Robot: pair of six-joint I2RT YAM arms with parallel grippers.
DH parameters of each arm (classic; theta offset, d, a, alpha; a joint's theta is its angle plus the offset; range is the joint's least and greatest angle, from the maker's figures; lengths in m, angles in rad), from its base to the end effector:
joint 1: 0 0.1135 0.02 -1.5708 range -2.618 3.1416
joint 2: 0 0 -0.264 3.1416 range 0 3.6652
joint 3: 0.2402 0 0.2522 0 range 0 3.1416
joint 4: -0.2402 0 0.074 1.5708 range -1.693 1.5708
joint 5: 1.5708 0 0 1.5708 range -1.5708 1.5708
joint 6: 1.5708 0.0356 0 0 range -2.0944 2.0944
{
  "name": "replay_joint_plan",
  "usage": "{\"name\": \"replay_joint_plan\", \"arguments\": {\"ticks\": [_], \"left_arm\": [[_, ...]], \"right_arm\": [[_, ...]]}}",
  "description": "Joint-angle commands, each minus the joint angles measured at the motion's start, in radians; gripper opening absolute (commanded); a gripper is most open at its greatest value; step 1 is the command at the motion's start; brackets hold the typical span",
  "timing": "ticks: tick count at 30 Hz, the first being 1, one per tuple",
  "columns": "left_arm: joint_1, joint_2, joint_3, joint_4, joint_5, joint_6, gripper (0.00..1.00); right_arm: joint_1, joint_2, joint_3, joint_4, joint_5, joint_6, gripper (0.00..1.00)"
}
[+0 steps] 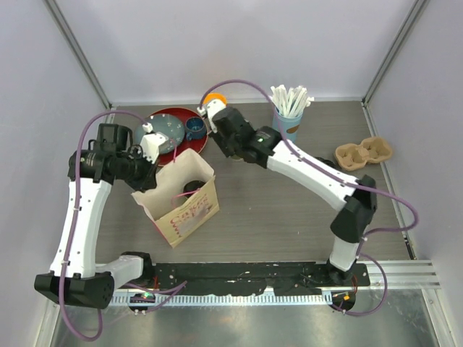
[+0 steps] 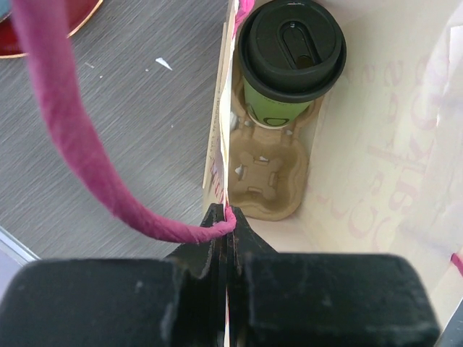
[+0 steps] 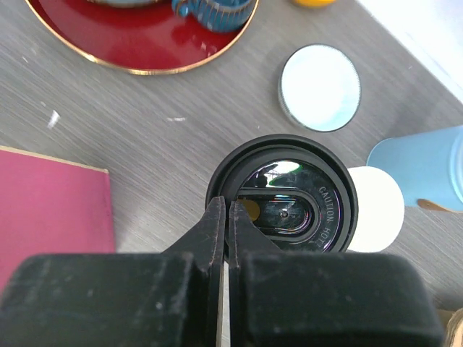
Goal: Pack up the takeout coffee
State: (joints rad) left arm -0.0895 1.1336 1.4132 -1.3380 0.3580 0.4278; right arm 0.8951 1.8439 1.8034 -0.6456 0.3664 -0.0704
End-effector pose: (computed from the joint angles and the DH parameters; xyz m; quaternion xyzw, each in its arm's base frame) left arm 0.1779 -0.0285 0.3844 0.2871 0.9087 -0.1278 0.2748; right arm 0.2735 0.3208 0.3498 -0.3434 0.8233 0.0178 0.4516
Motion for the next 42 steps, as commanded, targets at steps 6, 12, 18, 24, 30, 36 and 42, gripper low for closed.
{"name": "replay_joint_plan", "arguments": {"ticks": [6, 12, 18, 24, 30, 36, 42], "left_arm": [[-0.071, 0.026, 0.003, -0.076, 0.075, -0.053, 0.00], [-0.199, 0.037, 0.029, -0.014, 0.055, -0.112, 0.00], [-0.253, 0.078, 0.075, -0.003, 0.099, -0.130, 0.00], [-0.282, 0.115, 0.099, 0.014, 0.147, -0.127, 0.00], [-0.285, 0.135, 0.128, 0.054, 0.138, -0.129, 0.00], [-0.286, 0.129, 0.124, 0.077, 0.056, -0.129, 0.00], [-0.286, 0.106, 0.124, 0.085, 0.013, -0.139, 0.14]], "right_arm": [[-0.079, -0.224, 0.025, -0.061, -0.164, 0.115, 0.01], [-0.079, -0.293, 0.216, -0.195, -0.242, 0.112, 0.01], [-0.076, -0.310, 0.391, -0.362, -0.336, 0.104, 0.01], [-0.070, -0.337, 0.468, -0.466, -0.415, 0.100, 0.01], [-0.045, -0.338, 0.461, -0.450, -0.596, 0.104, 0.01], [0.019, -0.290, 0.444, -0.408, -0.669, 0.075, 0.01], [0.093, -0.239, 0.459, -0.414, -0.687, 0.038, 0.01]]}}
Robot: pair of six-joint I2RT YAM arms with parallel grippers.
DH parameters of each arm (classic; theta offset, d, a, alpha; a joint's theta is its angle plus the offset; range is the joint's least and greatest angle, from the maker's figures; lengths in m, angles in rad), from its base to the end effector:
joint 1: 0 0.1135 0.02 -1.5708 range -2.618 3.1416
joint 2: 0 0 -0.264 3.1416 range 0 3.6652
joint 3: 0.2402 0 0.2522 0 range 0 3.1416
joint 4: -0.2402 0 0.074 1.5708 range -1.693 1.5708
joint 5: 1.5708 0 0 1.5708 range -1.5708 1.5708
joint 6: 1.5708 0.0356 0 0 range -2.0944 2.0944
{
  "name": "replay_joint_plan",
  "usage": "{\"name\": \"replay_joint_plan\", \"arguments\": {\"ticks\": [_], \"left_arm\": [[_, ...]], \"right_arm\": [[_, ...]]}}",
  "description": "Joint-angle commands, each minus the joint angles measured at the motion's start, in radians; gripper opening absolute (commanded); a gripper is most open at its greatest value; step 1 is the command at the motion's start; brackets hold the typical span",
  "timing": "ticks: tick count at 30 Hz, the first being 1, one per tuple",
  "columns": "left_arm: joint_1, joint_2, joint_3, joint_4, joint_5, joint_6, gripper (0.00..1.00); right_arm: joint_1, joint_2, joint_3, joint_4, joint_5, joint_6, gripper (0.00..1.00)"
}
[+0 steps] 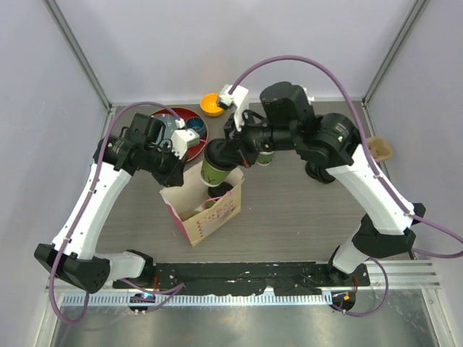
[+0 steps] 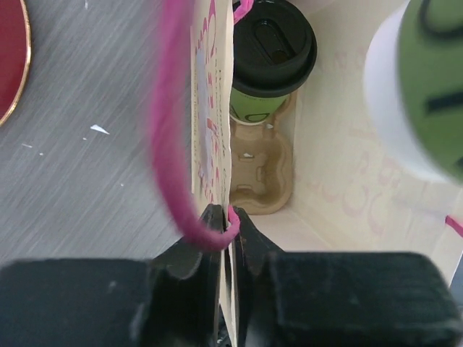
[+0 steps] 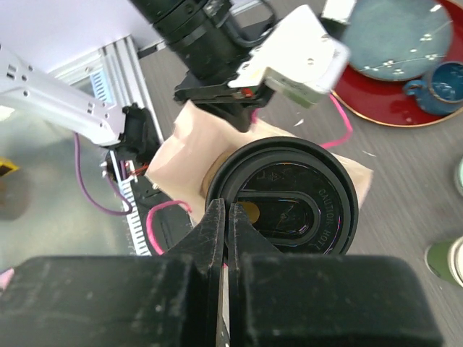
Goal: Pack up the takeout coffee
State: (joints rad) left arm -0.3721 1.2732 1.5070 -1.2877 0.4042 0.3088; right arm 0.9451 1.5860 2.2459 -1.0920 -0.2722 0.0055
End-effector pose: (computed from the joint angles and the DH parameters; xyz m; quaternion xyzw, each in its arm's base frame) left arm 0.1996 -0.0929 0.3882 0.3646 0.8756 -0.2019 0.2441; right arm 0.1557 0.2318 0.5297 -0.4430 0.7109 0.3460 0.4226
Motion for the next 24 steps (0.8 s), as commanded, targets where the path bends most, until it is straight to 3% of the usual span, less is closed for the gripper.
{"name": "replay_joint_plan", "arguments": {"ticks": [1, 6, 12, 20, 24], "left_arm": [[-0.002, -0.037, 0.030, 0.033, -0.041, -0.019, 0.18], [-0.002, -0.052, 0.053, 0.011, -0.076, -0.022, 0.37], [-0.004, -0.081, 0.099, -0.045, -0.103, -0.020, 0.46], [0.005, -0.163, 0.019, -0.075, -0.168, -0.046, 0.53], [0.016, -0.152, -0.010, -0.073, -0.144, -0.056, 0.45]], "right_arm": [[0.049, 0.022, 0.015, 0.032, -0.048, -0.047, 0.01], [0.078, 0.037, -0.040, 0.066, -0.065, -0.068, 0.01], [0.086, 0.091, -0.071, 0.102, -0.114, -0.145, 0.01], [0.093, 0.129, -0.112, 0.167, -0.209, -0.205, 0.01], [0.109, 0.141, -0.126, 0.185, -0.242, -0.239, 0.01]]}}
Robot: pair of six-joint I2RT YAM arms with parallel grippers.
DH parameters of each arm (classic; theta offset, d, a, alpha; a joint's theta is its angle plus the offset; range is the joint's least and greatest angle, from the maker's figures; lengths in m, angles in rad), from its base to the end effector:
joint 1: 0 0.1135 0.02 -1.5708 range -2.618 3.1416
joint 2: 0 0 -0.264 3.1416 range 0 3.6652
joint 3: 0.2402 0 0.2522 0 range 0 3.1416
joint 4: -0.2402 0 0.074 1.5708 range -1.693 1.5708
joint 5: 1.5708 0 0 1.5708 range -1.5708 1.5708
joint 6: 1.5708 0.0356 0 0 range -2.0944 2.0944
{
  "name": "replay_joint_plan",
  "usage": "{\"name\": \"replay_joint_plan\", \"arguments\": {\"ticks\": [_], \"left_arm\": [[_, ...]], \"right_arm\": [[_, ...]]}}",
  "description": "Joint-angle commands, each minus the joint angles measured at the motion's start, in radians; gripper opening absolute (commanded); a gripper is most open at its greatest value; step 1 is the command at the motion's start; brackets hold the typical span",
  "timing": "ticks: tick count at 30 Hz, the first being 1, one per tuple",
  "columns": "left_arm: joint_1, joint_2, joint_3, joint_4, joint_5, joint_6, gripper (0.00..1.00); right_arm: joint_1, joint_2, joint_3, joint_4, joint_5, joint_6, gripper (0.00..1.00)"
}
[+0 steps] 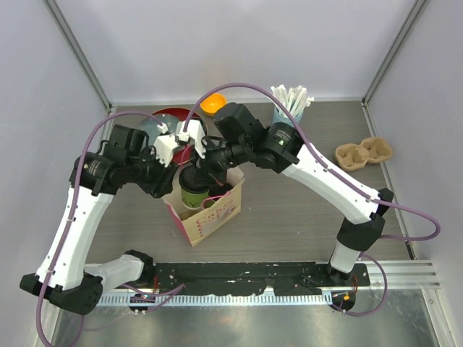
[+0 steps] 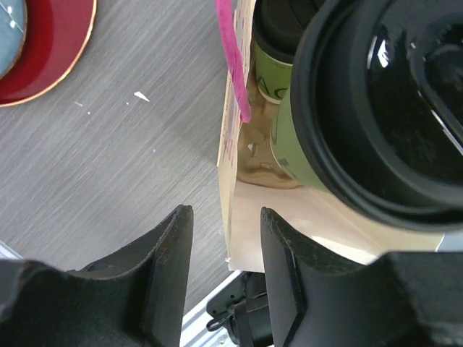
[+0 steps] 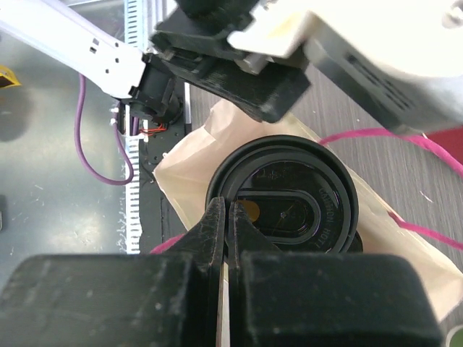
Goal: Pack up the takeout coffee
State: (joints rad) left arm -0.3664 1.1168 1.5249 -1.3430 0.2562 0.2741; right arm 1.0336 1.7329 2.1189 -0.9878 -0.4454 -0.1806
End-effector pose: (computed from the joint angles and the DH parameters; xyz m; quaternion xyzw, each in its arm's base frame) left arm 0.1552 -0.0692 0.4158 0.3345 0.8816 -0.1355 0.3041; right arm 0.1682 0.3124 0.4618 -0.5768 0.6502 0.3659 0.3327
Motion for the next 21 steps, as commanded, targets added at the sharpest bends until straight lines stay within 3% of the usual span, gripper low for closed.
{"name": "replay_joint_plan", "arguments": {"ticks": [1, 4, 7, 8, 10, 21], "left_arm": [[0.011, 0.006, -0.038, -0.018, 0.017, -0.023, 0.45], [0.012, 0.014, -0.058, -0.007, 0.026, -0.021, 0.40], [0.012, 0.014, -0.078, 0.019, 0.008, -0.019, 0.20], [0.011, 0.015, -0.080, 0.022, 0.009, -0.022, 0.09], [0.011, 0.015, -0.078, 0.027, 0.015, -0.023, 0.00], [0.012, 0.012, -0.068, 0.028, 0.109, -0.016, 0.00]], "right_arm": [[0.023, 0.000, -0.004, 0.080, -0.070, -0.066, 0.01], [0.029, 0.005, -0.030, 0.080, -0.072, -0.082, 0.01], [0.039, 0.013, -0.056, 0.080, -0.085, -0.106, 0.01], [0.039, 0.019, -0.060, 0.075, -0.084, -0.115, 0.01], [0.039, 0.036, -0.065, 0.057, -0.081, -0.141, 0.01], [0.043, 0.070, -0.221, 0.152, -0.185, -0.365, 0.01]]}}
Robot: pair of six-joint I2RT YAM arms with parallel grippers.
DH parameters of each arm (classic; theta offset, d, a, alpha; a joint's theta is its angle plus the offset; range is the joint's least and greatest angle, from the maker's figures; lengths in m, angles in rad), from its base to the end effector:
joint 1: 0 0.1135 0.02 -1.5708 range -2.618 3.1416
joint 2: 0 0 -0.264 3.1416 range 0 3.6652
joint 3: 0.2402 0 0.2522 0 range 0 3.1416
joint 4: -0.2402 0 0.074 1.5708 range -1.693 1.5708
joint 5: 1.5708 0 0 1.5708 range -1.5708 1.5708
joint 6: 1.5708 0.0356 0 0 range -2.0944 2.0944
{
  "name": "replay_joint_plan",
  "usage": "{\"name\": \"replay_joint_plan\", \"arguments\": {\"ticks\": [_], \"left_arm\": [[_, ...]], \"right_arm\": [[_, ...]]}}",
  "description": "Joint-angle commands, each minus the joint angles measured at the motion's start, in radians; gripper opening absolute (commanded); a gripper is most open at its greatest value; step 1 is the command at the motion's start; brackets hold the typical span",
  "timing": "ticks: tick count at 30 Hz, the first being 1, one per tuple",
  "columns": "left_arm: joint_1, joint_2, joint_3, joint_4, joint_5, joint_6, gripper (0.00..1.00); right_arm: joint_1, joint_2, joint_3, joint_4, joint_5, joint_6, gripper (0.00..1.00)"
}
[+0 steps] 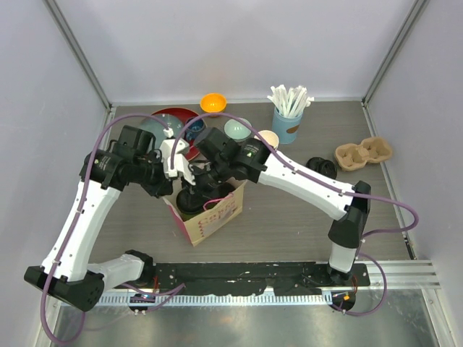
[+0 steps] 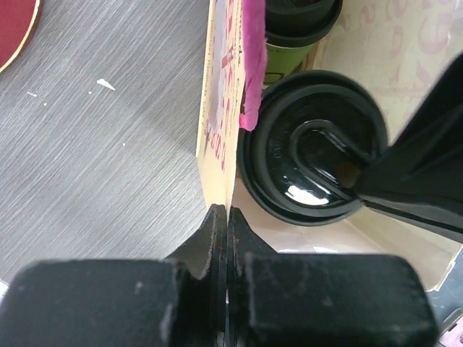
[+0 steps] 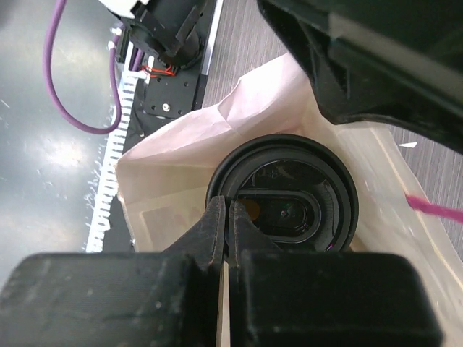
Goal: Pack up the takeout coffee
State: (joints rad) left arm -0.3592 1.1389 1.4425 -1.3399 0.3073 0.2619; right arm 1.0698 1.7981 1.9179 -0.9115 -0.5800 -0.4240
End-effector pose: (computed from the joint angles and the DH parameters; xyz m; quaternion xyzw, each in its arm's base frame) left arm 0.1650 -0.0735 0.3909 0.3298 0.8952 -0.1601 0.2535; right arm 0.1695 0.3501 0.3857 -0.6819 0.5767 0.3663 0.2612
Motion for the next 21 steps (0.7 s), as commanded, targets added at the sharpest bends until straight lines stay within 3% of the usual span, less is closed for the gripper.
{"name": "replay_joint_plan", "arguments": {"ticks": [1, 21], "left_arm": [[0.006, -0.008, 0.015, 0.024, 0.065, -0.006, 0.00], [0.014, 0.019, 0.013, 0.077, 0.111, -0.013, 0.00]], "right_arm": [[0.007, 0.009, -0.032, 0.082, -0.052, -0.131, 0.01], [0.007, 0.156, -0.119, 0.031, 0.035, -0.229, 0.01]]}}
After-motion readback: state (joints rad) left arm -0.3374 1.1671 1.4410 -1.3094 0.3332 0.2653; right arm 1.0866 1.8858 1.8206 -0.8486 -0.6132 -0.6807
